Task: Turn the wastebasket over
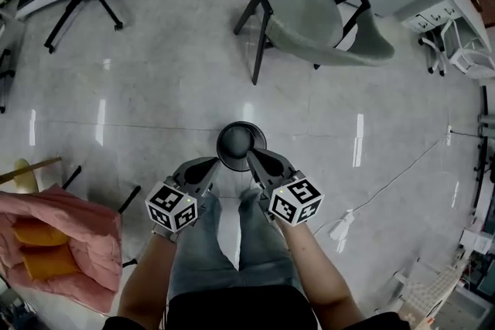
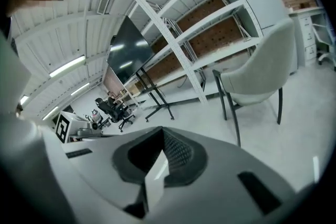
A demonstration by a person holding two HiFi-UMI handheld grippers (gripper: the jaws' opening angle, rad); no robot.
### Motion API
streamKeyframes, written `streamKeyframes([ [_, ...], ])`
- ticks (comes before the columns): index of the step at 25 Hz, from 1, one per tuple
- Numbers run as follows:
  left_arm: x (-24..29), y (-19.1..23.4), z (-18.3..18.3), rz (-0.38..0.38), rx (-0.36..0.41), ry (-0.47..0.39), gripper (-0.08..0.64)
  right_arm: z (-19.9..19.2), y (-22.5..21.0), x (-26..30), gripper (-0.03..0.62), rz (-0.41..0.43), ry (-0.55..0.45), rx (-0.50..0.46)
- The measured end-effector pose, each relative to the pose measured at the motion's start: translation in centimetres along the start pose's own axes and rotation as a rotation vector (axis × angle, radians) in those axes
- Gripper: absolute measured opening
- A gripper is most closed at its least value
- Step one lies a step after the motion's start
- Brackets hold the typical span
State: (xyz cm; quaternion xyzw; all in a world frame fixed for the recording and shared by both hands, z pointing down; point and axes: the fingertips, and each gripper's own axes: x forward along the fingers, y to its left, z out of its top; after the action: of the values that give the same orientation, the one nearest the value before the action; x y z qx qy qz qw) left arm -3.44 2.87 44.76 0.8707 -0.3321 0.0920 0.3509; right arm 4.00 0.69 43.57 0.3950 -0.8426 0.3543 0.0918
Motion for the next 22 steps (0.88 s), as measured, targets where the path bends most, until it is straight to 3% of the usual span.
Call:
streamKeyframes([
  [10, -6.4, -10.6, 14.5, 0.003, 0.131, -0.212, 0.012, 14.5, 9.4, -8.5, 0.009, 0.099, -0.239, -0.111],
  [14, -8.1, -14.4, 20.0, 0.005, 0.216, -0.281, 0.012, 20.5, 13.2, -11.4, 0.009, 0.148, -0.304, -0.175],
  [22, -11.3, -21.5, 29.5, -0.073, 0.302, -0.394, 0.014, 28.6, 19.0, -16.7, 0.009, 0.233, -0.404, -0.286],
])
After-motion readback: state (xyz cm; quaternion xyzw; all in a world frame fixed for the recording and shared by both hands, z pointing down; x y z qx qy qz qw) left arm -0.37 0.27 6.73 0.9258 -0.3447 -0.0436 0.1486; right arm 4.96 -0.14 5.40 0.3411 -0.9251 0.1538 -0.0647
